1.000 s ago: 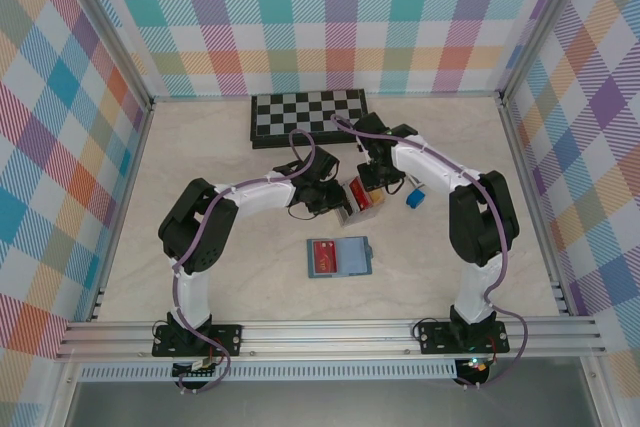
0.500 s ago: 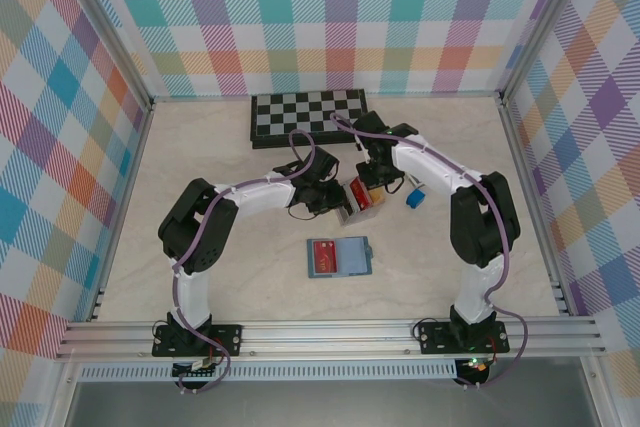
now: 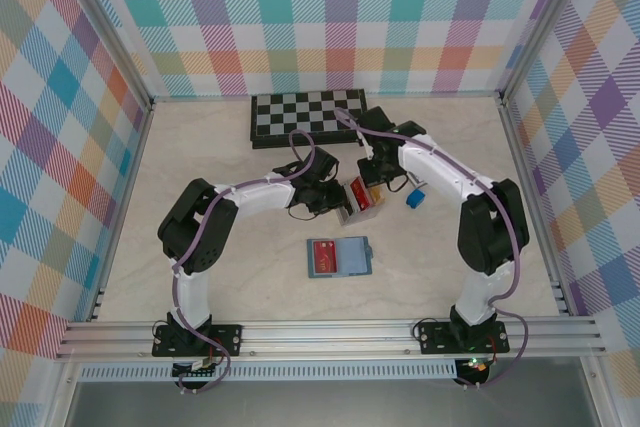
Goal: Put the credit cards into the card holder
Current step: Pick up the credit card from the storage box, then insert the credit card into the card slot.
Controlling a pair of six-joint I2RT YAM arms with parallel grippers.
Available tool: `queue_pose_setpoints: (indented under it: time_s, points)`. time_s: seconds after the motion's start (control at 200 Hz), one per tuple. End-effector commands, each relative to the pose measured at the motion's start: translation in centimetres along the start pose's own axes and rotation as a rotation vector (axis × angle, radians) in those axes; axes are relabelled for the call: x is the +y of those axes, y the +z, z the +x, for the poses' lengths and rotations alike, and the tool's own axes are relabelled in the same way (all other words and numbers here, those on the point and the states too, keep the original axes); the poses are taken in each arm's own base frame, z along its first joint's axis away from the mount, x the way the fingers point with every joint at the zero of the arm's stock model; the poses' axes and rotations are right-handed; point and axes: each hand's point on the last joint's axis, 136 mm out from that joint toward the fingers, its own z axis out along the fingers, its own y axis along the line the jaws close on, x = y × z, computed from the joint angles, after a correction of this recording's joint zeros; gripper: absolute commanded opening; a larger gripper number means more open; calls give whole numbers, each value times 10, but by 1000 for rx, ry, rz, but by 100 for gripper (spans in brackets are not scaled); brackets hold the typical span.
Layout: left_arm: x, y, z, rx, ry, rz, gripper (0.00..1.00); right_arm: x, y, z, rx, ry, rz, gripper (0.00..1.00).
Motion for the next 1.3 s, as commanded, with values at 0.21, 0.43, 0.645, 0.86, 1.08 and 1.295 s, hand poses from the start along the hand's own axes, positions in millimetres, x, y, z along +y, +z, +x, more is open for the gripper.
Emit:
queue_pose_setpoints:
  time_s: [0.21, 0.43, 0.645, 0.86, 1.08, 1.295]
  points:
    - [-5, -27, -5, -38, 54, 22, 31, 14, -57, -10, -146, 142, -197, 2]
    - [-34, -82, -16, -147, 59, 157, 51, 22, -96, -11, -273, 308, -449, 2]
    - [-75, -133, -11, -139, -6, 529, 61, 38, -129, -9, -366, 433, -727, 3]
    - [-107, -148, -8, -84, -46, 746, 62, 51, -139, -4, -364, 481, -861, 4]
    - [-113, -155, -9, -93, -44, 787, 45, 59, -138, -1, -337, 489, -921, 5]
    - [-114, -158, -9, -97, -43, 797, 20, 59, -120, 7, -279, 524, -902, 6]
